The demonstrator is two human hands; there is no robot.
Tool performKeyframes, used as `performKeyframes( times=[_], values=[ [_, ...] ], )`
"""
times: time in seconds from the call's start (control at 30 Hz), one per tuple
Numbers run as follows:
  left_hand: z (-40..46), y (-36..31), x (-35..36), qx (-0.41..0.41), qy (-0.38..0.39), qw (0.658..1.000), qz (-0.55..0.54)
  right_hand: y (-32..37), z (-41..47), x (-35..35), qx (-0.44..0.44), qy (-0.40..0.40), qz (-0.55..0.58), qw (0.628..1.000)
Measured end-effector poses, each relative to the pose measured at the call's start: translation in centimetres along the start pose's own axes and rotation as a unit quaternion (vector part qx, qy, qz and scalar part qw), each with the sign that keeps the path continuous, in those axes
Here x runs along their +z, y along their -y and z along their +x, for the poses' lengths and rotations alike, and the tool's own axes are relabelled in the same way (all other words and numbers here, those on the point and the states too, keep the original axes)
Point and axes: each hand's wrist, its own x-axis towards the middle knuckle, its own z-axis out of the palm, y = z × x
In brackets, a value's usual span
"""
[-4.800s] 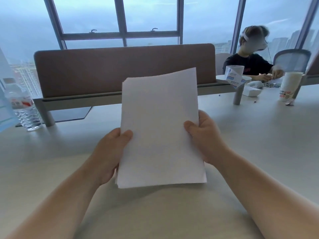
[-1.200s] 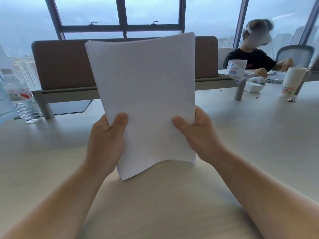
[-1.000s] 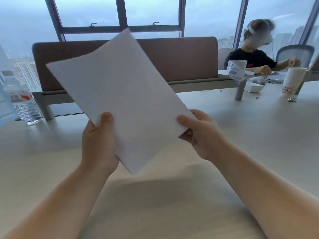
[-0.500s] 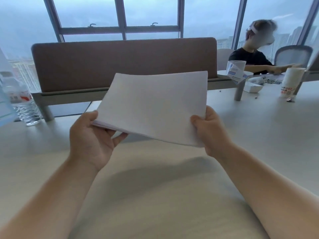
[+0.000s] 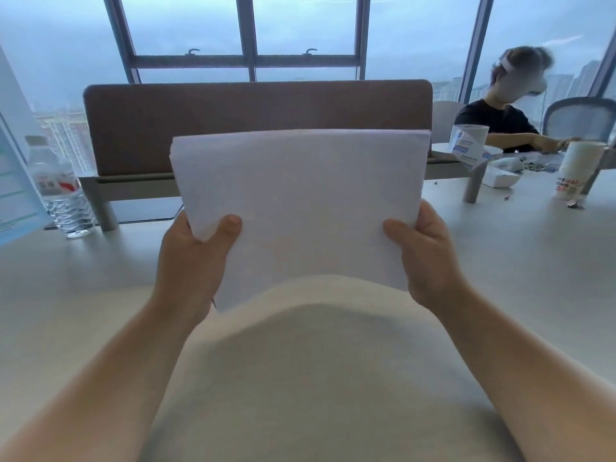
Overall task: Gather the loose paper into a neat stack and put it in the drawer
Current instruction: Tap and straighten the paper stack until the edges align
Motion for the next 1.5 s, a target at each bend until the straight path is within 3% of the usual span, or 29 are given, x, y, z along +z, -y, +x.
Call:
performKeyframes(
  times=[0.07,0.27,0.43,0.6,0.8,1.03,1.23,1.37,1.5],
  values=[
    [0.0,-0.2,-0.2,-0.010,0.011,0.999,-0.040,0.3,0.3,-0.6,-0.009,0.001,0.037,0.999],
    [-0.7,0.4,-0.5,-0.041,0.050,0.998,-0.021,-0.6,0.3,-0.8,0.015,-0.007,0.031,0.999],
    [-1.2,-0.3,0.0,-0.008,0.050,0.999,0.002,-0.2,-0.4,-0.1,-0.005,-0.013,0.007,1.000],
    [-1.3,-1.6,0.3,0.033,0.063,0.997,-0.042,1.5,0.1,-0.5,-0.040,-0.014,0.055,0.998],
    [-0.3,-0.3,-0.6,0.004,0.089,0.993,-0.075,0.4,1.0,-1.4,-0.015,-0.022,0.035,0.999],
    [-0.7,0.8,-0.6,-0.051,0.066,0.996,-0.008,-1.7,0.7,-1.1,0.038,-0.034,-0.026,0.998],
    [-0.7,-0.1,-0.4,-0.024,0.010,0.998,0.053,-1.6,0.9,-1.4,0.078,-0.024,-0.076,0.994],
    [-1.2,-0.3,0.2,-0.048,-0.066,0.997,0.002,-1.4,1.5,-1.4,0.172,-0.020,-0.021,0.985],
    [-2.6,0.0,2.2,-0.080,-0.096,0.990,-0.066,-0.4,1.0,0.0,0.242,-0.032,0.204,0.948]
  ],
)
